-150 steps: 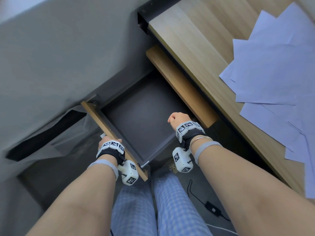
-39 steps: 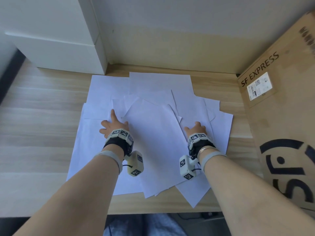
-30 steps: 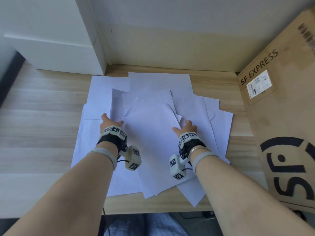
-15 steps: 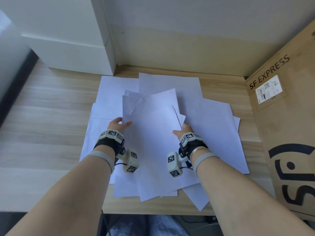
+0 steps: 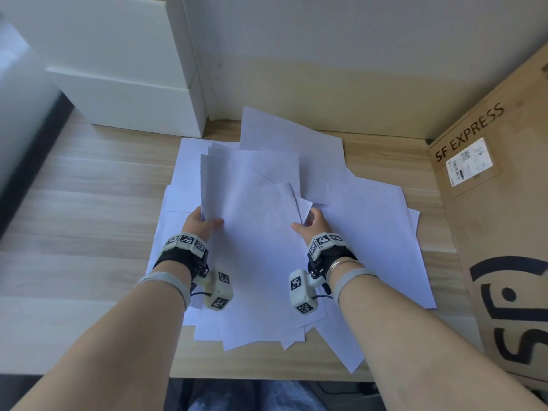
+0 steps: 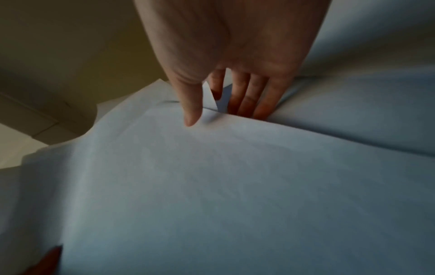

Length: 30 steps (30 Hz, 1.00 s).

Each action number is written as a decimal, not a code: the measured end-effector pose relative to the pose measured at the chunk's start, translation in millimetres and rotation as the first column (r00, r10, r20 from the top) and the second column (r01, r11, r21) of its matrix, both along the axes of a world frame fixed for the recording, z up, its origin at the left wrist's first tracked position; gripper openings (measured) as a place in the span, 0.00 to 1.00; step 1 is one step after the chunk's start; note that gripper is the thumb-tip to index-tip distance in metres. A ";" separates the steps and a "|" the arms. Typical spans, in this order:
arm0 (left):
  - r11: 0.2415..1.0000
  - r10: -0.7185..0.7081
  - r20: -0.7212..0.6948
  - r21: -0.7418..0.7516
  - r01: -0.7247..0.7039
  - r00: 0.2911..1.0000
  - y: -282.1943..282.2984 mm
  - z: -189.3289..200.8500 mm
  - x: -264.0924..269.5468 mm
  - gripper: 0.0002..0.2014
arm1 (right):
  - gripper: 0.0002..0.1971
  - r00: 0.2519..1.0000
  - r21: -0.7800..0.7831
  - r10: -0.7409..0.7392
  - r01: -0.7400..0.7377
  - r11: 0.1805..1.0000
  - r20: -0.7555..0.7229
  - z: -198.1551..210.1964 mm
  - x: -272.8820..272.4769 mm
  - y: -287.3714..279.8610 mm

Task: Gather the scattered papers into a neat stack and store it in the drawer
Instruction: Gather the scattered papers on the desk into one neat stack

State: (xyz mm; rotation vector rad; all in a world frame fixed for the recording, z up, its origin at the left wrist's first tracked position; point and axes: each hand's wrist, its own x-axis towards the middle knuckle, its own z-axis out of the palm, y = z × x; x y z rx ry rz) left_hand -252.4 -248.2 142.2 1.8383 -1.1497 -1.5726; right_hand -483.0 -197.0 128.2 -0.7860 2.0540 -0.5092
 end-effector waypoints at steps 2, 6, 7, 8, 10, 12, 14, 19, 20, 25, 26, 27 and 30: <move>1.000 0.014 -0.007 -0.004 -0.014 1.000 -0.8 1.1 1.9 0.15 | 0.29 0.995 -0.007 -0.010 0.010 1.000 0.096 1.2 4.6 -1.4; 0.999 0.035 0.013 0.032 -0.035 0.999 -3.2 4.0 6.3 0.21 | 0.31 0.995 -0.041 0.023 -0.019 0.999 0.092 5.6 13.4 -7.0; 0.999 0.018 0.020 0.046 -0.019 1.000 -3.8 4.0 8.2 0.22 | 0.30 0.995 -0.061 0.067 -0.063 0.996 0.072 6.9 15.4 -8.5; 0.999 -0.002 0.031 0.055 0.001 1.000 -4.0 4.0 10.2 0.23 | 0.28 0.991 -0.067 0.126 -0.122 0.990 0.053 8.1 18.0 -9.5; 0.998 -0.017 0.062 0.066 0.013 0.998 -4.2 0.9 14.8 0.24 | 0.22 0.973 -0.041 0.222 -0.220 0.975 0.059 10.0 22.9 -10.7; 0.998 0.009 0.100 0.065 -0.015 0.995 -4.9 -4.1 19.3 0.23 | 0.13 0.962 -0.006 0.263 -0.263 0.965 0.070 11.6 25.6 -10.9; 0.997 0.035 0.136 0.064 -0.044 0.990 -5.8 -8.4 24.2 0.22 | 0.11 0.964 0.021 0.267 -0.266 0.964 -0.020 15.7 23.5 -11.2; 0.995 0.041 0.165 0.079 -0.054 0.985 -8.8 -14.2 31.1 0.22 | 0.14 0.988 -0.010 0.018 -0.019 1.000 -0.156 4.5 3.3 -24.6; 0.995 0.043 0.172 0.081 -0.058 0.984 -9.1 -14.7 31.4 0.22 | 0.16 0.987 -0.010 -0.015 0.013 1.000 -0.160 2.5 0.6 -27.1; 0.993 0.056 0.169 0.091 -0.072 0.984 -11.7 -17.4 33.5 0.21 | 0.22 0.797 0.148 0.441 -0.419 0.896 -0.412 11.1 -2.4 -34.0; 0.993 0.062 0.166 0.093 -0.079 0.984 -12.3 -17.7 34.0 0.21 | 0.23 0.716 0.215 0.545 -0.505 0.836 -0.436 10.3 -3.4 -37.2; 0.992 0.063 0.163 0.094 -0.079 0.985 -12.8 -18.1 34.3 0.20 | 0.23 0.658 0.262 0.615 -0.560 0.786 -0.434 6.8 -4.6 -41.4; 0.993 0.047 0.151 0.097 -0.062 0.987 -14.9 -17.7 34.7 0.19 | 0.19 0.685 0.190 0.578 -0.558 0.808 -0.445 3.1 -0.6 -50.0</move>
